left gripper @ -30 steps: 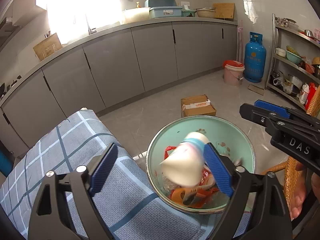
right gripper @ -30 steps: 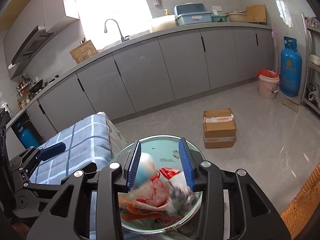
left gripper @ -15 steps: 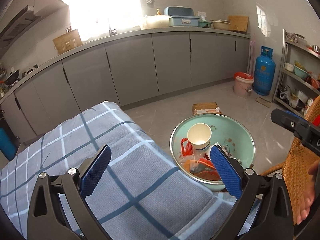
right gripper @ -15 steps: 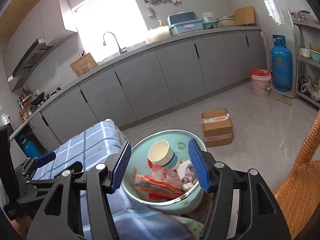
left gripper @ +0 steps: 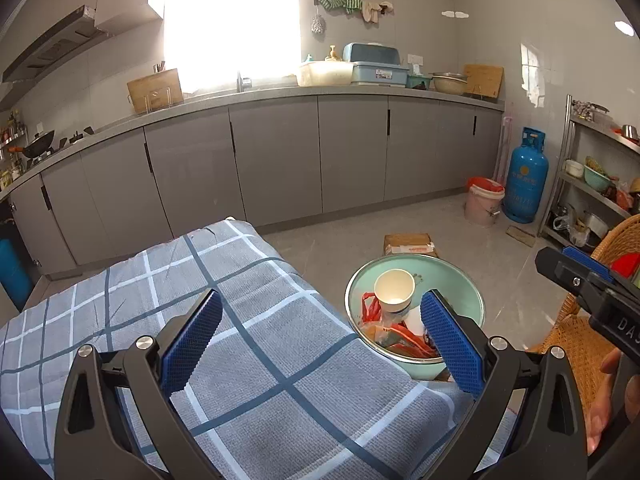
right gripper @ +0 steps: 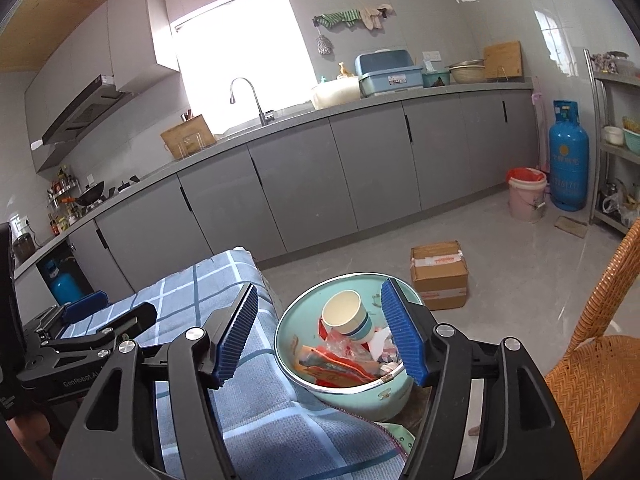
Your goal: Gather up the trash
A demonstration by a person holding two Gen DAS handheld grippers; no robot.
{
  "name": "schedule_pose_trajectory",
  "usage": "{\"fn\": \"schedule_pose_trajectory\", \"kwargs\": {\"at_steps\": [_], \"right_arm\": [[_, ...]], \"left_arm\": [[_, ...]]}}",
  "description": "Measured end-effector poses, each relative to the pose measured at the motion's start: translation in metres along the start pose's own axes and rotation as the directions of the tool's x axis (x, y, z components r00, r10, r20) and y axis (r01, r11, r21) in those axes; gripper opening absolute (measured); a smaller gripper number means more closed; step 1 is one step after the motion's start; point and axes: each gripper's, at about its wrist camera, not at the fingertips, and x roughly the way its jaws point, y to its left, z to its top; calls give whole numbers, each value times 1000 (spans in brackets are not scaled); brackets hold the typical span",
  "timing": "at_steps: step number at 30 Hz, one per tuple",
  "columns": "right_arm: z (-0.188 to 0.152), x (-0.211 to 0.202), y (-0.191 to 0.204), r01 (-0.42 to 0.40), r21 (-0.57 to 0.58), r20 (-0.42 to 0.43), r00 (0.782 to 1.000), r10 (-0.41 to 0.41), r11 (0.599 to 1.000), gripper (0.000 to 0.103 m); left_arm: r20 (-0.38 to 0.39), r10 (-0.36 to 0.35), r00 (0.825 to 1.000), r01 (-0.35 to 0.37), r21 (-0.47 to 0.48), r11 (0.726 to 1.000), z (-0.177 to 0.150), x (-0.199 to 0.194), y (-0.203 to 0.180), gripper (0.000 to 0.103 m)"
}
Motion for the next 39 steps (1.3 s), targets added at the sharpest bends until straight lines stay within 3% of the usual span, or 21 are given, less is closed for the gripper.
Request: {"fn": "schedule_pose_trajectory", "kwargs": {"at_steps": [39], "right_arm": [[1, -4, 9, -10, -17, 1, 1000, 10, 1000, 66]], "left_arm": [[17, 11, 1000, -11, -33, 999, 1, -10, 15, 98]]}}
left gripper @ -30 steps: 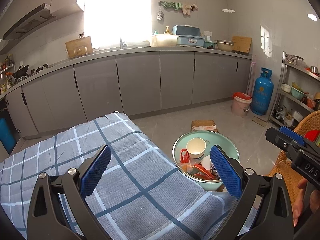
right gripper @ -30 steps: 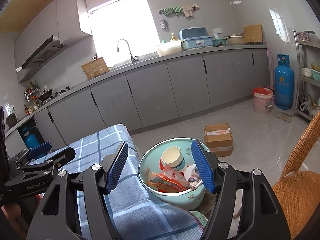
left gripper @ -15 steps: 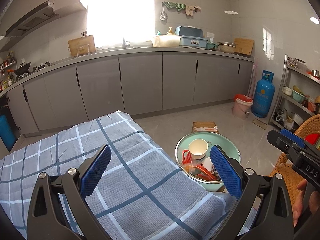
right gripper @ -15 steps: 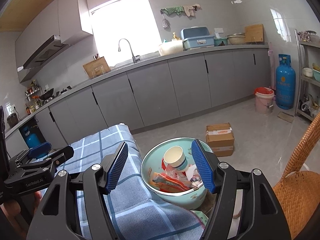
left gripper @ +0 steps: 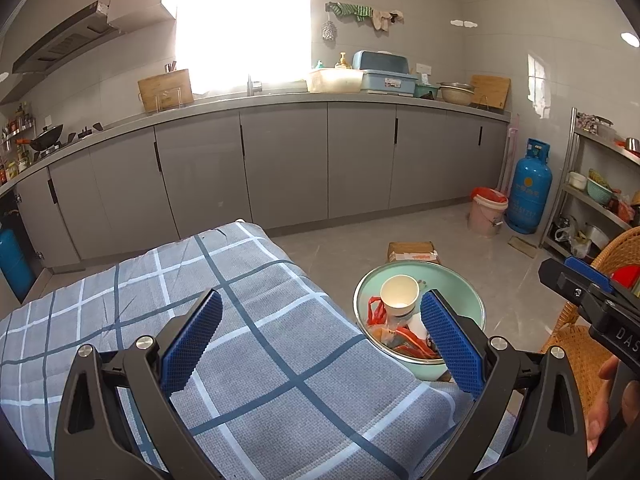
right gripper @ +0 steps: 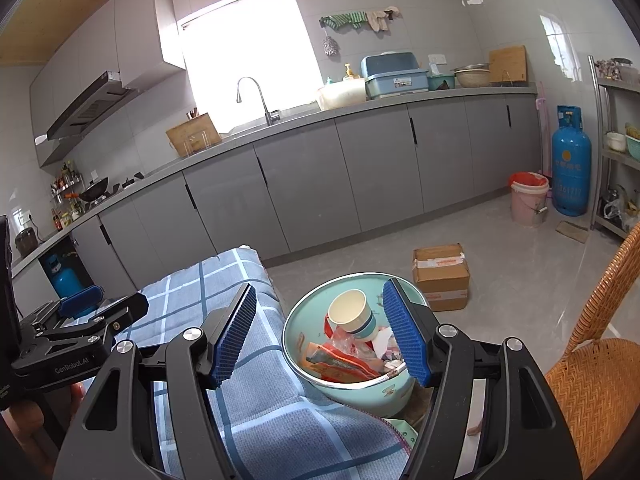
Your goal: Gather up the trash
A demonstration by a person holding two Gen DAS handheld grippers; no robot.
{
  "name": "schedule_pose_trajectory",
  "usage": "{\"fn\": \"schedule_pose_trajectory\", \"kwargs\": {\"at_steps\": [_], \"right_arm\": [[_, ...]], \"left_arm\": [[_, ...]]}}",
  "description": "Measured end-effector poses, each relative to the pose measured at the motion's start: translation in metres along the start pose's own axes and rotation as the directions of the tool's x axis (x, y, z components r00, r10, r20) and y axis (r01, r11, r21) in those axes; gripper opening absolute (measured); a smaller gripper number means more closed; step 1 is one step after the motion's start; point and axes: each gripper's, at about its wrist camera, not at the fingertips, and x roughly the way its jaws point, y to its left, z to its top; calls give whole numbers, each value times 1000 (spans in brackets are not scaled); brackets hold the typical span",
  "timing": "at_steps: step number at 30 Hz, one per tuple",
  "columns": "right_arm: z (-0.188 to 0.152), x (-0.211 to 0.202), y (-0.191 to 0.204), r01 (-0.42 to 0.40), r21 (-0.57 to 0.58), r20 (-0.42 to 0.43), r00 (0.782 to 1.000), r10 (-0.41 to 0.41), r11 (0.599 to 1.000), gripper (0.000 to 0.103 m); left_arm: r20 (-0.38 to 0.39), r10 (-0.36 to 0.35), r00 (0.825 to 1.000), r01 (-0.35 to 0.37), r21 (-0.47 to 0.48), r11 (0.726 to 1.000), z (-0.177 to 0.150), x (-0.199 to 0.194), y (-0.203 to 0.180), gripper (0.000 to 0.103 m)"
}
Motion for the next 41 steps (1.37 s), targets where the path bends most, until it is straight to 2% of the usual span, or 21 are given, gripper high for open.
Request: {"fn": "schedule_pose_trajectory", "kwargs": {"at_steps": [16, 26, 30, 37, 41], "right_arm": [[-1, 0, 0, -1, 0, -2, 1000, 1, 1000, 66], [-1, 0, 0, -1, 0, -2, 1000, 1, 1000, 66], [-1, 0, 0, 1, 0, -1, 1000, -1, 1000, 67], [-6, -2, -2, 16, -4, -4, 1000, -16, 1000, 68], [-13, -5, -16, 61, -4, -14, 998, -61, 998, 70]], "left_arm": [[-4, 2, 1000, -2, -3, 1000, -2, -2, -3, 98], [-22, 28, 999, -28, 6, 1000, -5, 2, -4, 98], [-6, 47, 999, -47, 25, 999, -7, 1, -7, 98], [-22, 34, 999, -34, 7, 999, -7, 0, -5, 98], [-19, 7, 1000, -7, 11, 1000, -8, -3, -5, 98]]}}
